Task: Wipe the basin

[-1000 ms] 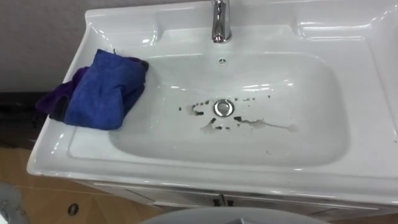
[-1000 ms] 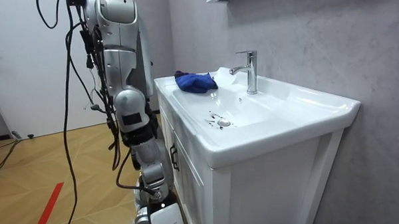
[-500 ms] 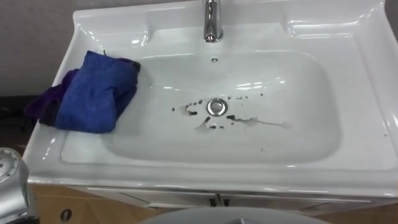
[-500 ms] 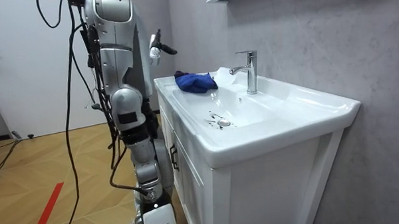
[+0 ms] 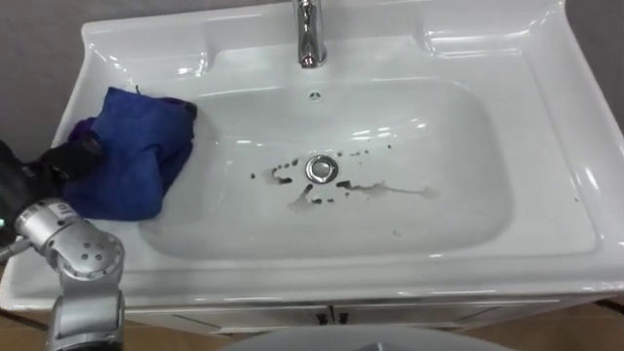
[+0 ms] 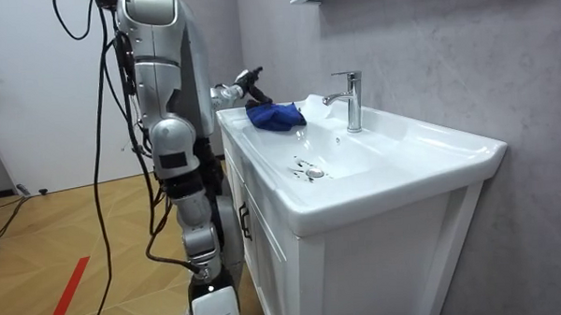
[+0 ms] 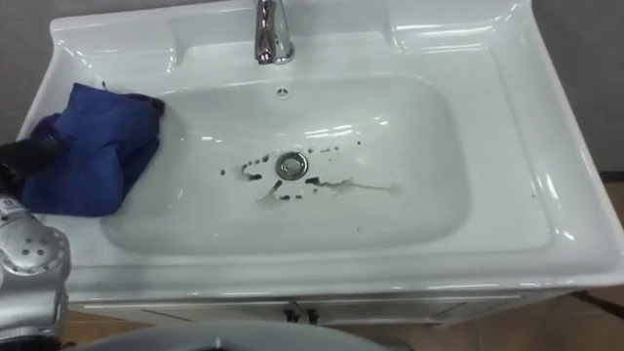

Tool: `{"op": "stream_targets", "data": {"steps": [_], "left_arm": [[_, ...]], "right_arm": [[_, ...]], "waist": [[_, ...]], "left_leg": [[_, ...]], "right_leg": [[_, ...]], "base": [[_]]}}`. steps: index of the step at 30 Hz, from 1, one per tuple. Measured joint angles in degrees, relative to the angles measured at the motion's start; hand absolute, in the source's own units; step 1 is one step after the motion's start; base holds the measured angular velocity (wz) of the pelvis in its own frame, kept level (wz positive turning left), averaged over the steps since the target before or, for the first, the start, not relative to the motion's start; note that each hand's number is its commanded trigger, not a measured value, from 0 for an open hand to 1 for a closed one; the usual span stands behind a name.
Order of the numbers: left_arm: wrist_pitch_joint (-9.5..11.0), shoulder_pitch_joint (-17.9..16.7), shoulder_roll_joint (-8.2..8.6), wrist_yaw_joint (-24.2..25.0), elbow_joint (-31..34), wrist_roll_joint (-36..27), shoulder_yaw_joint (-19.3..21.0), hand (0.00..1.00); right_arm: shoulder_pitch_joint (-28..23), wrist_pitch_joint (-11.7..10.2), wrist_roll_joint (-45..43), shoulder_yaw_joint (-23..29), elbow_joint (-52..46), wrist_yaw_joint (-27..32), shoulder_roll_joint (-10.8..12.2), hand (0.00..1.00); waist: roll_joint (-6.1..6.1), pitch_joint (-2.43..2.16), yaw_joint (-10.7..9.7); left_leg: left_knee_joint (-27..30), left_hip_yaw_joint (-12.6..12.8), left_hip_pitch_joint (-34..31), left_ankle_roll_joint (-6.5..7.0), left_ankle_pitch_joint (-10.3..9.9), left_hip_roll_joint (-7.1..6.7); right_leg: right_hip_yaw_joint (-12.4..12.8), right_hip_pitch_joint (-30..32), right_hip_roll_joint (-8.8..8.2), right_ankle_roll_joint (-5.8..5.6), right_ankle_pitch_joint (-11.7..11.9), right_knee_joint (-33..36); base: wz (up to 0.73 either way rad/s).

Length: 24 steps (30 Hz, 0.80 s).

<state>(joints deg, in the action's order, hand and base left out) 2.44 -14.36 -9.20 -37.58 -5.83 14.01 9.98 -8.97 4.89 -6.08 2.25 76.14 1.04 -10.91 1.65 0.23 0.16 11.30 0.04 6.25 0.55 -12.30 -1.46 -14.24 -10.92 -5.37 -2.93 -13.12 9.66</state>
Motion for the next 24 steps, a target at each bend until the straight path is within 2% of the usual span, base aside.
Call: {"op": "stream_targets", "data": {"steps": [3,5,9,11,15,24], "left_arm": [[0.01,-0.01,1.00,0.55,-0.17,0.01,-1.38,0.00],[0.01,-0.02,1.00,0.59,-0.28,0.01,-2.00,0.00],[0.01,-0.39,1.07,0.62,-0.34,0.04,-3.59,0.00],[0.01,-0.40,1.69,0.67,-0.33,0.04,-3.96,0.00],[0.01,-0.38,1.67,1.40,-0.21,0.20,-3.98,0.00],[0.47,0.41,0.90,2.05,3.80,4.18,-3.88,0.00]], "right_arm": [[0.03,0.17,-0.74,-1.04,0.19,-0.07,0.13,0.00],[0.07,0.16,-0.94,-1.05,0.20,-0.06,0.31,0.00],[0.06,0.20,-0.98,-1.06,0.47,0.17,0.28,0.00],[0.11,0.21,-0.99,-1.09,0.57,0.23,0.41,0.00],[1.45,0.20,-1.00,-1.08,1.37,0.23,0.62,0.00],[1.55,-0.24,-1.30,-1.10,1.38,0.83,0.98,0.00]], "waist": [[0.23,0.02,0.00],[0.40,-0.10,-0.08],[0.75,-0.03,-0.18],[1.00,-0.05,-0.56],[0.77,-0.08,-1.48],[0.39,-0.05,-1.41]], "left_leg": [[-0.22,0.44,0.44,0.01,-0.04,0.17],[-0.62,0.60,0.49,0.00,-0.04,0.39],[-0.63,1.14,0.60,-0.09,0.01,0.73],[-0.82,1.23,1.02,-0.11,0.02,0.75],[-1.02,1.71,1.20,-0.14,0.03,0.77],[-0.91,2.19,1.19,-0.12,0.04,0.76]], "right_leg": [[0.10,-0.10,0.09,0.00,0.00,0.11],[0.17,-0.10,0.27,0.16,0.11,0.12],[0.59,-0.08,0.57,0.35,0.34,0.08],[0.63,-0.09,0.58,0.35,0.34,0.03],[1.26,-0.09,0.60,0.35,0.35,0.05],[2.23,-0.05,0.62,0.32,0.37,0.05]], "base": [[-0.06],[-0.04],[-0.06],[0.00],[-0.05],[-0.03]]}}
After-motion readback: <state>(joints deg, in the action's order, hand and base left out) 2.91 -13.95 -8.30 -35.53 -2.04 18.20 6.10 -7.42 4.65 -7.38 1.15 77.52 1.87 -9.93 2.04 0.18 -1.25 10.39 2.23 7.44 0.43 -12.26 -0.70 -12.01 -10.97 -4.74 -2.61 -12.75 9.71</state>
